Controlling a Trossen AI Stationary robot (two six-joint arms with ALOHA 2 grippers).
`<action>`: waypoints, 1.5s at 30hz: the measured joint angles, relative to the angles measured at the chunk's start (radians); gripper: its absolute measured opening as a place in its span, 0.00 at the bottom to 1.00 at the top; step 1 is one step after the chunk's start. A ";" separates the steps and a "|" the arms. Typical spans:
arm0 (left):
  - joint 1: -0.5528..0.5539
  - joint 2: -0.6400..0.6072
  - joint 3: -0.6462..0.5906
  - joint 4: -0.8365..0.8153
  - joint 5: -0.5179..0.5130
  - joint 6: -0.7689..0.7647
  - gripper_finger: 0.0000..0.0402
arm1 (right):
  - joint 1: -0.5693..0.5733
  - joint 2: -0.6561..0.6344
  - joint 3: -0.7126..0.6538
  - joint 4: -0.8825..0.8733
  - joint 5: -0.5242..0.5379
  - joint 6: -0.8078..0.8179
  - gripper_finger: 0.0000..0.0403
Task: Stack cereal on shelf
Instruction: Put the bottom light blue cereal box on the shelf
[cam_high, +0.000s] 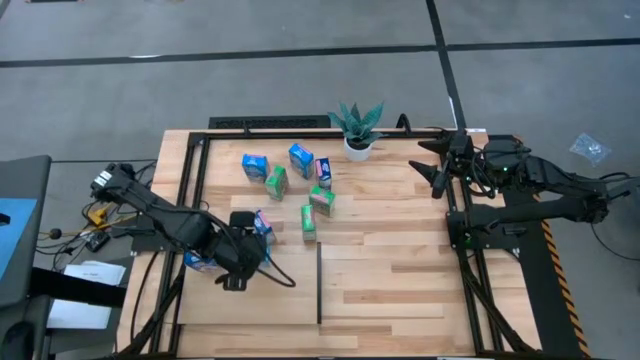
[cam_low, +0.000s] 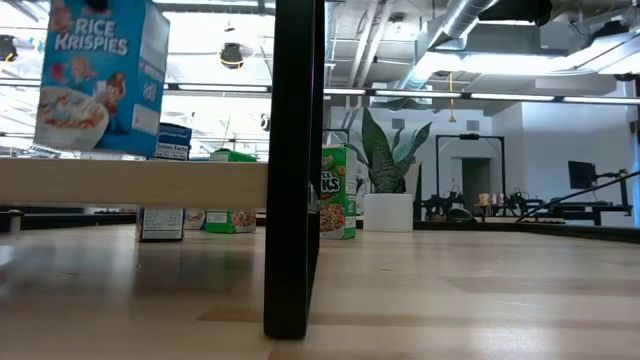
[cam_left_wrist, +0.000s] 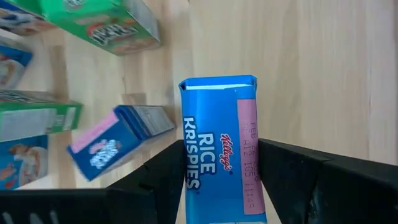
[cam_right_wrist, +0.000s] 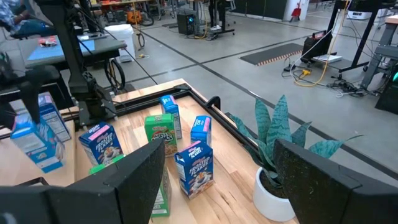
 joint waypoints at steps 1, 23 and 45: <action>-0.003 0.000 -0.016 0.008 -0.001 -0.003 0.44 | 0.000 0.000 0.000 0.000 0.000 0.000 0.80; -0.008 -0.023 -0.131 0.071 0.067 0.046 0.44 | 0.000 0.000 0.000 0.001 0.000 0.002 0.80; 0.000 -0.023 -0.160 0.073 0.078 0.010 0.45 | 0.000 0.000 0.000 0.001 0.000 0.001 0.80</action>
